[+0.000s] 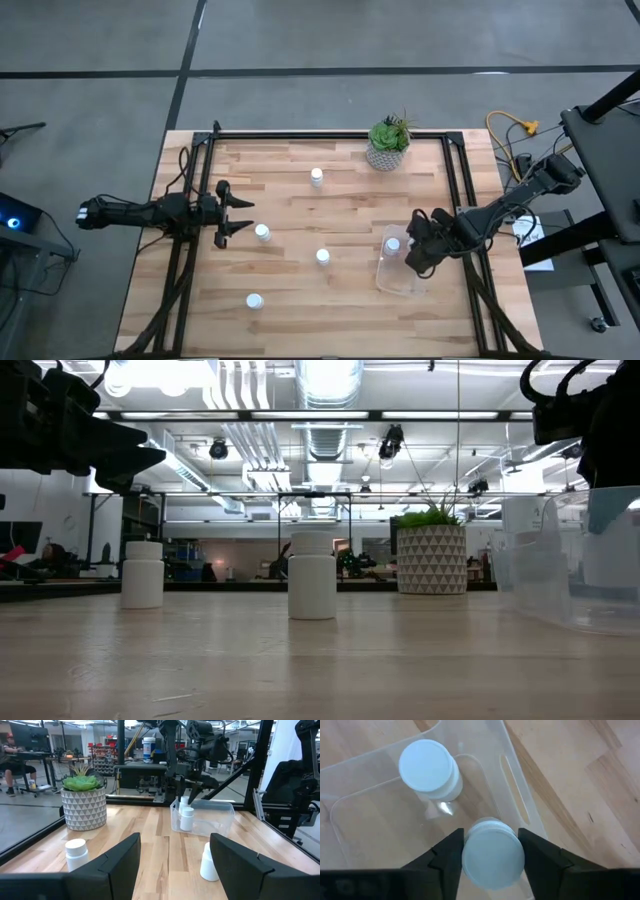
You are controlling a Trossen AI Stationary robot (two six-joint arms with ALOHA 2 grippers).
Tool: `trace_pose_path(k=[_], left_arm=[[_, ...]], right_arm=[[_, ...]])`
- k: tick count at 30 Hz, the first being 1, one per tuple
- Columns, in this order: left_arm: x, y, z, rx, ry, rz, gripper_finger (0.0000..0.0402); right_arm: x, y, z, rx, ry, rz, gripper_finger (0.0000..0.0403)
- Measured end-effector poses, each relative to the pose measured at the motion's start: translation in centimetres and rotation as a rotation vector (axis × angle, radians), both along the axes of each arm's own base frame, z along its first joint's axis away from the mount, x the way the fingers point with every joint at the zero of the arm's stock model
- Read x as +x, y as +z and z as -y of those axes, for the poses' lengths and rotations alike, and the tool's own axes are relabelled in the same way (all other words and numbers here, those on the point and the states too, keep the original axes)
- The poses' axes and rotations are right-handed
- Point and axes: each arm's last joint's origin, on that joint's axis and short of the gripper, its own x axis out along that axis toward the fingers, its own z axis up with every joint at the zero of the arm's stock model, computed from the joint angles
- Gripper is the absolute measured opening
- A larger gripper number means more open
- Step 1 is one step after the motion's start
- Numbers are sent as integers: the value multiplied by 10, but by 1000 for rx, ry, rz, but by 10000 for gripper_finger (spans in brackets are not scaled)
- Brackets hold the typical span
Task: Pick and place pill bottles into a basket
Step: Put the white medicine bottle into the transparent bin, then adjust the white medicine bottle in the transparent bin
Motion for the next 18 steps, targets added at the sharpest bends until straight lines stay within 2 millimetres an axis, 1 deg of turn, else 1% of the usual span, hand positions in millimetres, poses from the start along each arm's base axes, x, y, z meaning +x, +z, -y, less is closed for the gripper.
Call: trace_pose_path(k=[3,6,10,18], left_arm=[[0,0,0,0,0,0,222],[0,0,0,0,0,-2,222],[0,0,0,0,-1,-2,222],[0,0,0,0,0,-2,222]], right_arm=[[0,0,0,0,0,1,211],[0,0,0,1,1,3,227],[1,0,-1,3,5,7,230],[1,0,-1,8,1,16,218]])
